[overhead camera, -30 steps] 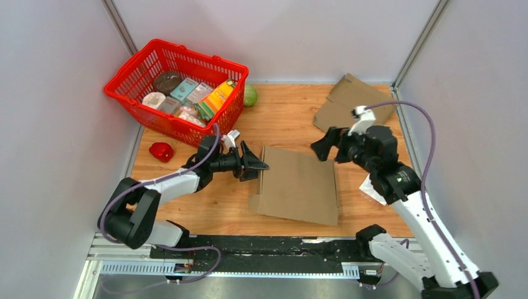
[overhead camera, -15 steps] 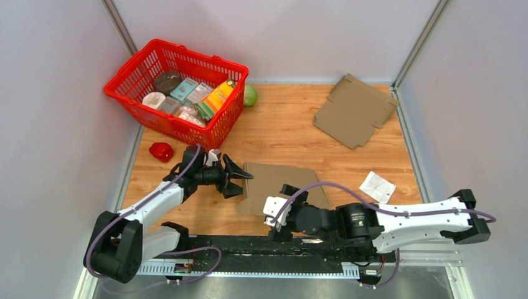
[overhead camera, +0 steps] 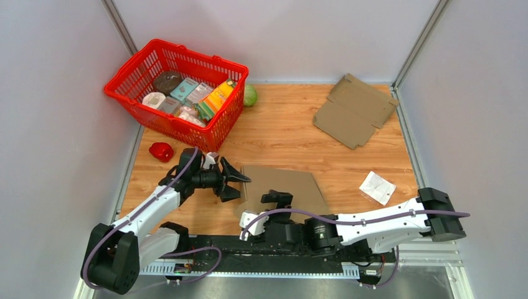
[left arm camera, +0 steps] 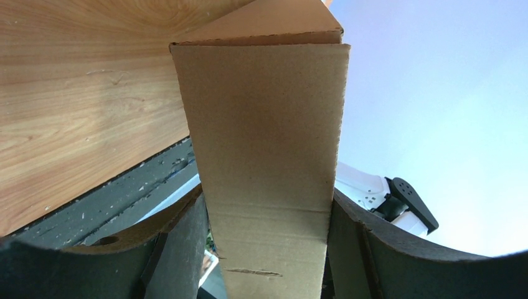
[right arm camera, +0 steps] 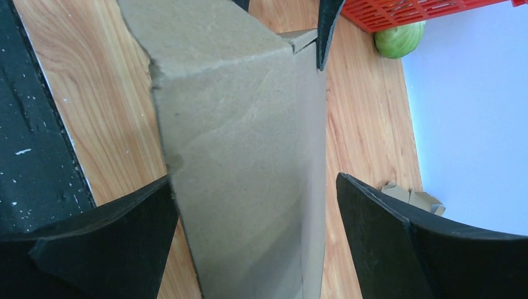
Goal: Fold the paper box
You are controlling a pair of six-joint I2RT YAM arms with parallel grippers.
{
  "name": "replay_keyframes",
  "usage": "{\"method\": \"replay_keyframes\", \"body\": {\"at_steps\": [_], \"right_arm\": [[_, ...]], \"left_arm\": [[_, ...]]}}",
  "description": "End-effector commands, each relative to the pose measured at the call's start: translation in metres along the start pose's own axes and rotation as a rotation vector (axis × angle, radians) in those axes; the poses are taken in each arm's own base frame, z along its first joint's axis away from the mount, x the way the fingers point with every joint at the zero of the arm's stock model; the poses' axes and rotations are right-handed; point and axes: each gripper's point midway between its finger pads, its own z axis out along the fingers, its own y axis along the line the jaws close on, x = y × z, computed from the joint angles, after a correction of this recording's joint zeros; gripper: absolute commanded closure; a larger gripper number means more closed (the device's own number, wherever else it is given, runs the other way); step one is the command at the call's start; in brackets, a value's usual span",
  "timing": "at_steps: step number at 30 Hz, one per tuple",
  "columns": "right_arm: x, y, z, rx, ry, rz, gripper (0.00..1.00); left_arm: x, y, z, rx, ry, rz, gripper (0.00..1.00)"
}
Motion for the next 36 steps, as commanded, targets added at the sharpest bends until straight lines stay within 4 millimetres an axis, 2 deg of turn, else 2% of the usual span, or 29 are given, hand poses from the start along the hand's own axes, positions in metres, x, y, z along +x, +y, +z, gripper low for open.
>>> {"method": "replay_keyframes", "body": {"at_steps": [1,4,6,8,9,10,13,14,17,18,21,25,26,27,28,29,30,32,33,36], "right_arm": [[-0.01,-0.005,0.002,0.039,-0.032,0.043,0.0],[-0.003,-0.004,0.007,0.075,-0.003,0.023,0.0],[0.003,-0.011,0.009,0.137,0.028,-0.011,0.01],[0.004,-0.009,0.014,0.155,0.038,-0.023,0.05],[0.005,-0.014,0.013,0.191,0.045,-0.022,0.08],[0.004,-0.017,0.013,0.21,0.04,-0.01,0.18],[0.003,-0.024,0.01,0.231,0.018,0.003,0.37],[0.002,-0.024,0.009,0.221,0.011,0.007,0.39],[0.0,-0.032,0.005,0.212,-0.003,0.025,0.46],[-0.002,-0.034,0.003,0.197,-0.014,0.037,0.47],[-0.006,-0.041,-0.004,0.186,-0.038,0.05,0.52],[-0.006,-0.055,-0.016,0.187,-0.063,0.076,0.56],[-0.006,-0.056,-0.017,0.184,-0.069,0.083,0.57],[-0.006,-0.054,-0.018,0.17,-0.078,0.084,0.58],[-0.007,-0.052,-0.021,0.156,-0.087,0.079,0.6],[-0.007,-0.053,-0.022,0.159,-0.092,0.079,0.61],[-0.006,-0.054,-0.023,0.169,-0.085,0.074,0.61],[-0.004,-0.049,-0.026,0.161,-0.083,0.055,0.61],[-0.001,-0.049,-0.025,0.17,-0.073,0.058,0.62],[0.005,-0.049,-0.027,0.19,-0.053,0.052,0.62]], "left_arm": [[0.012,0.008,-0.005,-0.036,0.04,-0.123,0.75],[0.014,0.005,-0.006,-0.026,0.044,-0.125,0.75],[0.015,0.003,-0.008,-0.019,0.043,-0.118,0.75],[0.015,0.006,-0.009,-0.029,0.03,-0.129,0.75],[0.015,0.004,-0.011,-0.02,0.02,-0.121,0.75],[0.014,0.007,-0.011,-0.029,0.009,-0.127,0.75],[0.015,0.013,-0.011,-0.038,-0.003,-0.118,0.72],[0.015,0.017,-0.011,-0.04,-0.007,-0.121,0.7],[0.012,0.016,-0.013,-0.01,-0.055,-0.083,0.57],[0.012,0.008,-0.017,0.028,-0.077,-0.031,0.48],[0.01,0.003,-0.024,0.065,-0.141,0.058,0.27],[0.013,0.003,-0.031,0.108,-0.185,0.17,0.26],[0.013,0.008,-0.03,0.123,-0.186,0.165,0.25],[0.016,-0.005,-0.035,0.198,-0.199,0.173,0.25],[0.015,-0.008,-0.036,0.232,-0.212,0.162,0.25],[0.013,-0.002,-0.034,0.251,-0.219,0.137,0.25],[0.014,-0.011,-0.04,0.307,-0.233,0.126,0.25],[0.009,-0.009,-0.041,0.333,-0.254,0.091,0.24],[0.011,-0.017,-0.046,0.377,-0.258,0.084,0.24],[0.009,-0.019,-0.053,0.395,-0.28,0.059,0.24]]}}
